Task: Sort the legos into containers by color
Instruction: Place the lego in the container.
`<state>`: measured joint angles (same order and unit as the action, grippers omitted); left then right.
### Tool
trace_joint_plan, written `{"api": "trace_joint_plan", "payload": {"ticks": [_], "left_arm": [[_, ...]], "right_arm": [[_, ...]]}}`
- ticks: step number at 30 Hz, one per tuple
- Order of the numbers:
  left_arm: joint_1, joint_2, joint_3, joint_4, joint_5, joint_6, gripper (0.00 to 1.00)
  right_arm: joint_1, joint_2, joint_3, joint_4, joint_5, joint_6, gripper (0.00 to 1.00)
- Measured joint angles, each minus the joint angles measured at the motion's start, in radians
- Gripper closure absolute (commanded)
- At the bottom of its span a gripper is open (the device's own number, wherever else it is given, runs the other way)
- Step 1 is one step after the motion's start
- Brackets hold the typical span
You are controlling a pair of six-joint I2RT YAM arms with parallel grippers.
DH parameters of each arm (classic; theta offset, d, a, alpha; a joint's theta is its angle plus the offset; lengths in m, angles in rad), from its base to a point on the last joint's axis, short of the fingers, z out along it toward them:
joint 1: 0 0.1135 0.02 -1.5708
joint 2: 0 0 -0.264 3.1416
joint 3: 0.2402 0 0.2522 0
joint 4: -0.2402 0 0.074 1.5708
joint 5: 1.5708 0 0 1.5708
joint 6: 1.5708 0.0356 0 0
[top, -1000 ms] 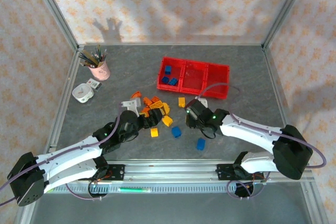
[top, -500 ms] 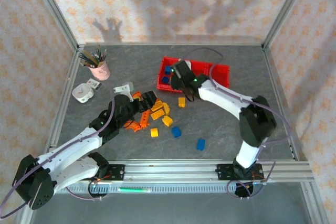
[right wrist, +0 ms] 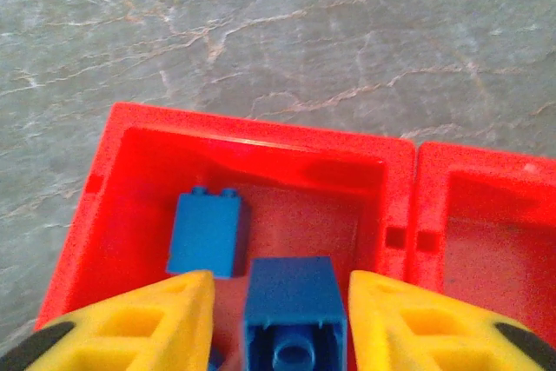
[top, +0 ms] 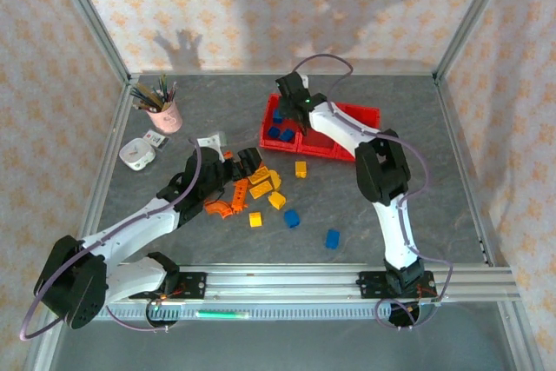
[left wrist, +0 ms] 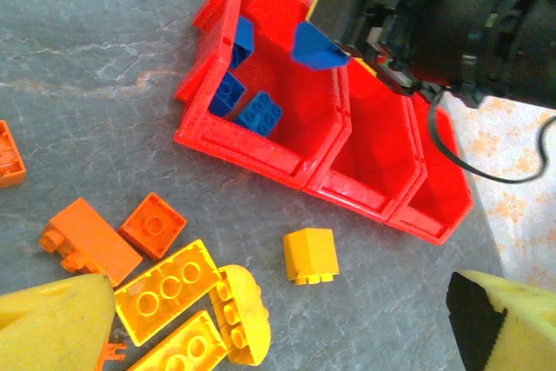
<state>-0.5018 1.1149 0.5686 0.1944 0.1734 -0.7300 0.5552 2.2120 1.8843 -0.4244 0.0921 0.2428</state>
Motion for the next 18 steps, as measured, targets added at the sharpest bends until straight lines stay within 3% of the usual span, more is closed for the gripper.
{"api": "trace_joint_plan", "payload": {"ticks": [8, 18], "left_arm": [[0.001, -0.002, 0.004, 0.006, 0.003, 0.006, 0.01], [0.0, -0.111, -0.005, -0.011, 0.012, 0.006, 0.01]], "right_arm": [[0.004, -0.023, -0.007, -0.023, -0.011, -0.026, 0.39], [0.075, -0.382, -0.417, 0.029, -0.088, -0.016, 0.33]]}}
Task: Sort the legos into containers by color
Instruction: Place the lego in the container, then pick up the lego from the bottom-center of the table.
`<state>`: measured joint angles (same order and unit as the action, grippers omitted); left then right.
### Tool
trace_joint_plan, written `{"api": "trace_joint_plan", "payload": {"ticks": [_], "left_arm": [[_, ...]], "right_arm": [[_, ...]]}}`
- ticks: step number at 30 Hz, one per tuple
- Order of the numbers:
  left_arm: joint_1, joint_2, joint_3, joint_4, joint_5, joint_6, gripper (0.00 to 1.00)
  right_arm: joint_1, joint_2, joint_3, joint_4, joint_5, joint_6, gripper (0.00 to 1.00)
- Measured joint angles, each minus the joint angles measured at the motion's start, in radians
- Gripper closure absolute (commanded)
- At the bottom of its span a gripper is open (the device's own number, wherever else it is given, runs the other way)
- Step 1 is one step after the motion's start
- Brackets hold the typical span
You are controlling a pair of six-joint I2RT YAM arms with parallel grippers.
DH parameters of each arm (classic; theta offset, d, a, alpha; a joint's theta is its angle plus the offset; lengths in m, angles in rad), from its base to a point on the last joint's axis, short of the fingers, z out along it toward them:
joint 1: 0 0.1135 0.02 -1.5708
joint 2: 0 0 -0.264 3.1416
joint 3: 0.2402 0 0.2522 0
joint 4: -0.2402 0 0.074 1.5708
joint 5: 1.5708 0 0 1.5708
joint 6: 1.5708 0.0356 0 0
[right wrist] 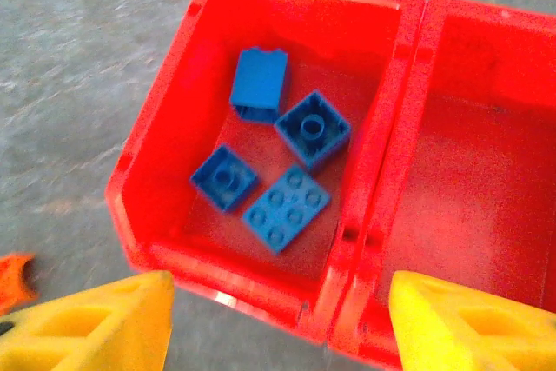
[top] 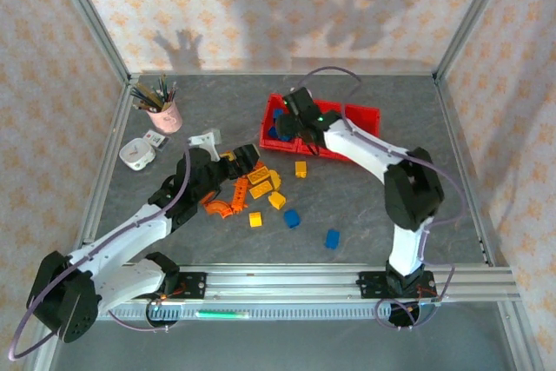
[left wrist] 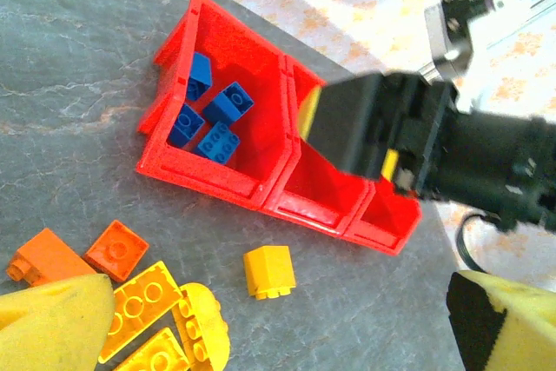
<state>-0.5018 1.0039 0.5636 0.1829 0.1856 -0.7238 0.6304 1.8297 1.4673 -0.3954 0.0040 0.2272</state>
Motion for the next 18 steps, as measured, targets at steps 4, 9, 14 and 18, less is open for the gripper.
{"api": "trace_joint_plan", "payload": {"ticks": [4, 9, 14, 18], "left_arm": [[-0.004, -0.042, -0.017, -0.022, 0.006, 0.0, 0.01], [-0.056, -0.077, -0.055, -0.062, 0.002, -0.008, 0.01], [-0.142, -0.112, -0.088, -0.103, -0.027, -0.028, 0.01], [-0.189, -0.156, -0.115, -0.128, -0.048, -0.063, 0.01]], "right_arm": [[0.013, -0.121, -0.13, 0.026, -0.019, 0.009, 0.3], [0.055, -0.227, -0.277, 0.037, -0.035, 0.039, 0.29], [0.108, -0.317, -0.417, 0.037, -0.047, 0.085, 0.26], [0.158, -0.395, -0.517, 0.045, -0.047, 0.133, 0.24]]}}
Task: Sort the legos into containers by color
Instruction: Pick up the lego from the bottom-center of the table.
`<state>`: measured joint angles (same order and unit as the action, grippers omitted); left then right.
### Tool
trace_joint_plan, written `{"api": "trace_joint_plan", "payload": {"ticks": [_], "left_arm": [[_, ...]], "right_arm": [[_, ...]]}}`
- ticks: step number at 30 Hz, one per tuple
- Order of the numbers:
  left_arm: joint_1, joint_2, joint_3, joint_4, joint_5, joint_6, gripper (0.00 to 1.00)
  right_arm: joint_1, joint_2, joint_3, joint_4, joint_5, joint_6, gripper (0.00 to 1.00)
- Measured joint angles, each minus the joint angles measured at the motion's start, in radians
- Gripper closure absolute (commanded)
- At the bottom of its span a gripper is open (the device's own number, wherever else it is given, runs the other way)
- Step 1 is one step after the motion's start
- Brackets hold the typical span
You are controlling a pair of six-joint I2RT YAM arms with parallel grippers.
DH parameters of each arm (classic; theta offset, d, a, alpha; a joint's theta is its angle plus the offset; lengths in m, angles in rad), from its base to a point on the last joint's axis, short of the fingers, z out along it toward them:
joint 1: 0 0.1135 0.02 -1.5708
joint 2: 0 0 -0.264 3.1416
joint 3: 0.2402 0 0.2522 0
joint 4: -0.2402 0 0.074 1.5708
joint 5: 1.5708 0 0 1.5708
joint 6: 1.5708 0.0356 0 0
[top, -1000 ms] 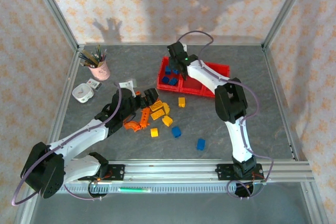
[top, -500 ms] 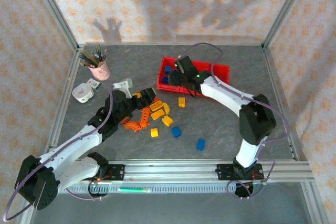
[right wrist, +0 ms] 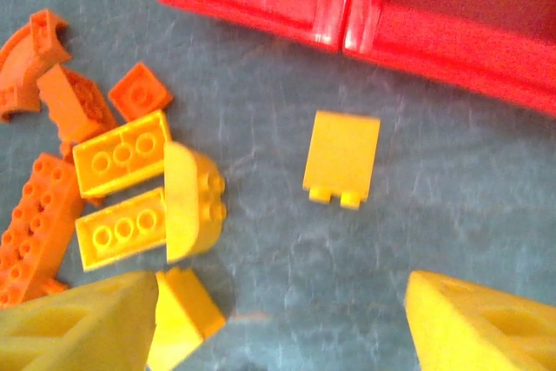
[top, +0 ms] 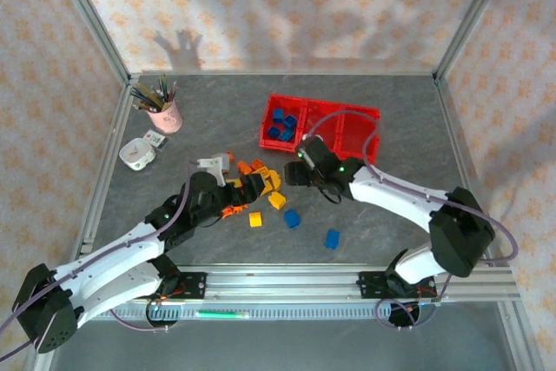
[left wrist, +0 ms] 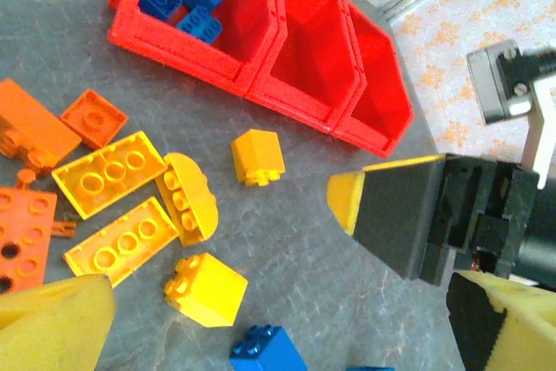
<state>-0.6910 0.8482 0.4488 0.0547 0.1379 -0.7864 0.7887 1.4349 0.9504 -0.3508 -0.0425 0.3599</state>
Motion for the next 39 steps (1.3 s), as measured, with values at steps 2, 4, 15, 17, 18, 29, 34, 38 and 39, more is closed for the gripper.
{"api": "trace_joint_plan", "payload": {"ticks": [2, 4, 15, 17, 18, 29, 34, 38, 39], "left_arm": [[-0.01, -0.021, -0.014, -0.013, -0.011, -0.012, 0.01], [-0.016, -0.043, -0.028, -0.033, -0.02, -0.025, 0.01], [-0.016, -0.109, -0.061, -0.135, -0.058, -0.055, 0.01], [-0.016, -0.114, -0.067, -0.148, -0.066, -0.055, 0.01], [-0.016, -0.115, -0.067, -0.156, -0.068, -0.055, 0.01], [-0.016, -0.132, -0.078, -0.177, -0.089, -0.062, 0.01], [-0.016, -0.133, -0.078, -0.177, -0.095, -0.063, 0.01], [-0.016, -0.133, -0.081, -0.177, -0.095, -0.063, 0.01], [-0.016, -0.133, -0.084, -0.176, -0.095, -0.063, 0.01]], "right_arm": [[0.031, -0.034, -0.045, 0.01, 0.0, 0.026, 0.23], [0.063, -0.056, -0.081, 0.017, 0.0, 0.049, 0.22], [0.247, -0.052, -0.179, 0.044, 0.015, 0.182, 0.19], [0.272, -0.029, -0.179, 0.045, 0.021, 0.197, 0.19], [0.282, -0.018, -0.179, 0.046, 0.024, 0.202, 0.19], [0.319, 0.126, -0.164, 0.037, 0.109, 0.225, 0.3], [0.319, 0.18, -0.138, 0.039, 0.142, 0.219, 0.42], [0.319, 0.185, -0.137, 0.038, 0.156, 0.215, 0.55], [0.319, 0.185, -0.137, 0.04, 0.154, 0.215, 0.57]]}}
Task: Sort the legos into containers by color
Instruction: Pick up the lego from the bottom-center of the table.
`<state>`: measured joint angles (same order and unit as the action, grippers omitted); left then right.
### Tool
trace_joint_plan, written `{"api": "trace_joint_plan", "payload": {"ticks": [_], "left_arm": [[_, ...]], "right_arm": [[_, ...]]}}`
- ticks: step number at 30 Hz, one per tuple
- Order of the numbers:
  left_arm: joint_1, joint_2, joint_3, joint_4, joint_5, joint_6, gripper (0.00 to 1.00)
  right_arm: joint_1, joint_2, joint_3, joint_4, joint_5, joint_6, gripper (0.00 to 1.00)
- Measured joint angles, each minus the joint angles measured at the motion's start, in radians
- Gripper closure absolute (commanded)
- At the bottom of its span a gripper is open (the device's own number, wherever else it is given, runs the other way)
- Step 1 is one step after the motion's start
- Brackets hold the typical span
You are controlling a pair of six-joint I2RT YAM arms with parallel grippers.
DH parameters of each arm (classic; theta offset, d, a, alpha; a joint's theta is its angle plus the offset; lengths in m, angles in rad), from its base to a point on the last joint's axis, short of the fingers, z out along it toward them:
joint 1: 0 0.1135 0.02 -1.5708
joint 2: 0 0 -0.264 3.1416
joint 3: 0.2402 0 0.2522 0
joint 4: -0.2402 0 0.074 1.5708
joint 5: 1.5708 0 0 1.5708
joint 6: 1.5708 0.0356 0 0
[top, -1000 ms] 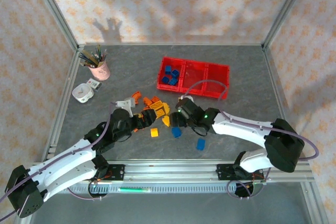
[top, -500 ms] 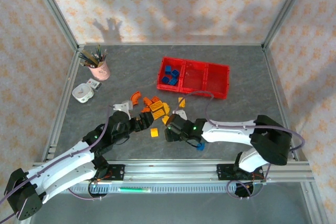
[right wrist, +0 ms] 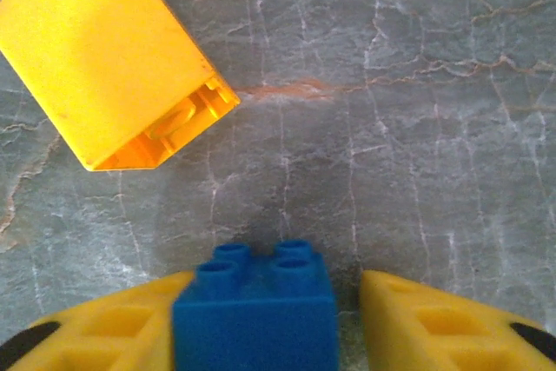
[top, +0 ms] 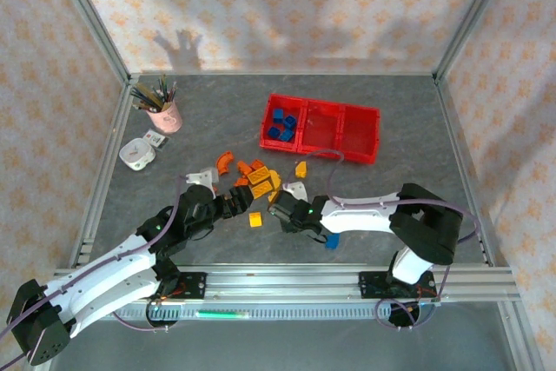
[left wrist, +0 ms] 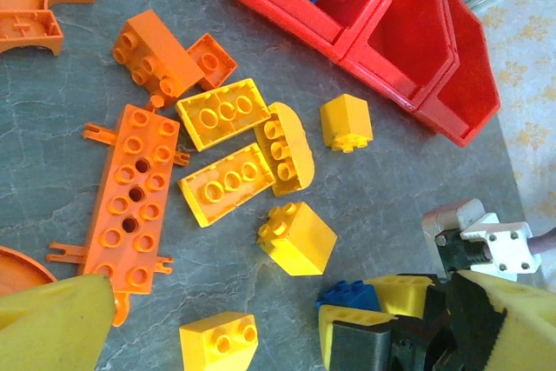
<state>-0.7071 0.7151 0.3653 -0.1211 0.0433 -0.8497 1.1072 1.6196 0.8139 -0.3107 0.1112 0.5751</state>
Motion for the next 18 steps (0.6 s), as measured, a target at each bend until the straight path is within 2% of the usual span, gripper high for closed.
{"api": "trace_joint_plan", "payload": {"ticks": [3, 10, 18], "left_arm": [[0.0, 0.0, -0.008, 0.002, 0.0, -0.006, 0.01], [0.0, 0.0, -0.009, 0.005, -0.001, -0.005, 0.01], [0.0, 0.076, 0.078, 0.006, -0.036, 0.035, 0.01]], "right_arm": [[0.0, 0.0, 0.0, 0.005, -0.006, 0.0, 0.65], [-0.013, -0.055, 0.014, -0.004, -0.007, -0.016, 0.66], [-0.175, -0.102, 0.171, -0.01, -0.008, -0.102, 0.63]]}}
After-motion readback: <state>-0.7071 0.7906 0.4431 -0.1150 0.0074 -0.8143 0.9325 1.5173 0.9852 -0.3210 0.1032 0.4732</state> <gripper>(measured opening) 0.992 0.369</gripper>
